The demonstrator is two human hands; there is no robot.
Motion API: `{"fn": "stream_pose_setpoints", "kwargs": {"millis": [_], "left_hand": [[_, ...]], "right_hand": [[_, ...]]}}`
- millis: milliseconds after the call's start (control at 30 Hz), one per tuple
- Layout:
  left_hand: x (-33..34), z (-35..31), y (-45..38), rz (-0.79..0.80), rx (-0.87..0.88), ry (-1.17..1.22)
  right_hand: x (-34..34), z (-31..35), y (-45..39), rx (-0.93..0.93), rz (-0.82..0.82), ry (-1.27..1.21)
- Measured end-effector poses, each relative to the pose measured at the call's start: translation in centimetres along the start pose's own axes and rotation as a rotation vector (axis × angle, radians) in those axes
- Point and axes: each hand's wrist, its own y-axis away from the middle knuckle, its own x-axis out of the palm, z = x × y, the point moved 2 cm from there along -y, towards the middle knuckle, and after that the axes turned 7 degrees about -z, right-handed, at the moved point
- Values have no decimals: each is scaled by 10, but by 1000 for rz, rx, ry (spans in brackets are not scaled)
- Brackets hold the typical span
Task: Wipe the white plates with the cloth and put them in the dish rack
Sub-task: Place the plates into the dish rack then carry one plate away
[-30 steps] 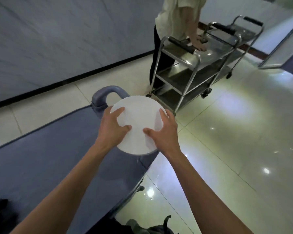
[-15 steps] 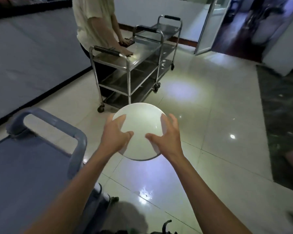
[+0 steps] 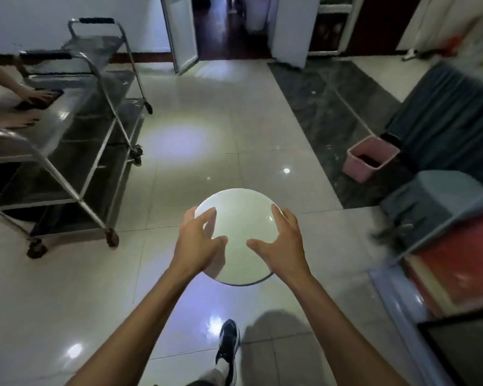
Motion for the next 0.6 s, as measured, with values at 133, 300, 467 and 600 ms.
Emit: {"fn": "stream_pose_setpoints", "kwargs": {"millis": [133, 300, 467, 600], "left_hand": [[53, -30, -43, 131, 106, 32], [115, -75, -89, 284, 219, 31], [182, -128, -96, 438, 349, 11], [236, -170, -80, 563, 429, -6]], "right_hand": [[-29, -28, -34, 83, -122, 19], [-66, -56, -70, 187, -283, 70], [-113, -93, -72, 338, -446, 102], [-157, -125, -58, 438, -593, 87]]}}
